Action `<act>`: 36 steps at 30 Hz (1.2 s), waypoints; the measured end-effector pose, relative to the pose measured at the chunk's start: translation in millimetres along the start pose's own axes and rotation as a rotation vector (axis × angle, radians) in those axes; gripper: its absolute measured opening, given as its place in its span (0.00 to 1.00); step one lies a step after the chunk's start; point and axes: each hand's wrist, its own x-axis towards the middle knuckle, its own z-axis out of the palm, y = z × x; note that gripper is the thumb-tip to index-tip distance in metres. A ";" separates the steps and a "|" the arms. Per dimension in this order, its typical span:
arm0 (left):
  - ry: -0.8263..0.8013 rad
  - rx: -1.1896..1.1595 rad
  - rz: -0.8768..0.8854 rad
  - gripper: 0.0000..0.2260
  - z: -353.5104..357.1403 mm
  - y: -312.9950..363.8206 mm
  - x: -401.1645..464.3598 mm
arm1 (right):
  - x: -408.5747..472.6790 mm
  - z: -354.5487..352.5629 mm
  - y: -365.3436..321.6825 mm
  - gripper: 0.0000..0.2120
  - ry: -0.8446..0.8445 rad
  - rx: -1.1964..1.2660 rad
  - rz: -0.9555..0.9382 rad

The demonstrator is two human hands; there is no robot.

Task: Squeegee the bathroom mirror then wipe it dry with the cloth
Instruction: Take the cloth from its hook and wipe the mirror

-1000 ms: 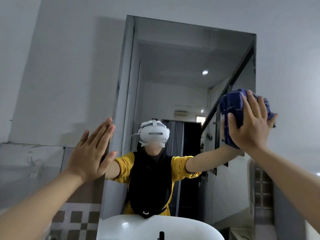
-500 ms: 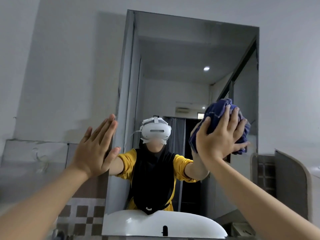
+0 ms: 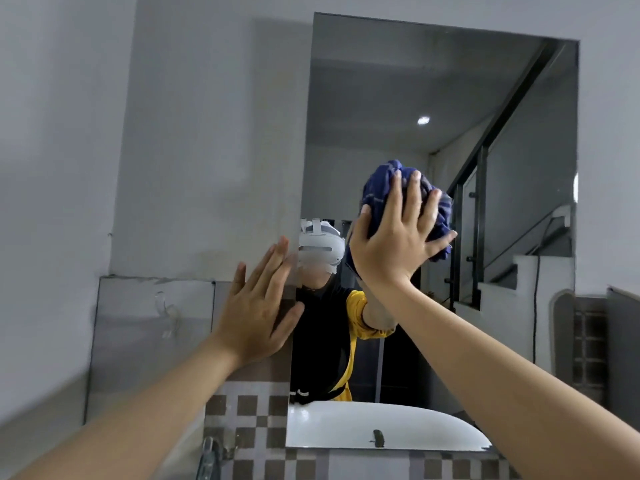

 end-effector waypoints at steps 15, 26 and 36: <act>0.020 0.170 0.180 0.28 11.2 -10.9 -34.6 | -28.0 -10.5 19.5 0.25 -0.193 -0.096 -0.863; -0.016 0.212 0.153 0.30 9.3 -6.5 -35.3 | 9.0 -47.0 143.2 0.27 -0.127 -0.241 -0.810; 0.012 0.228 0.143 0.31 12.5 -4.9 -35.1 | 16.7 -75.7 227.3 0.28 -0.114 -0.181 -0.191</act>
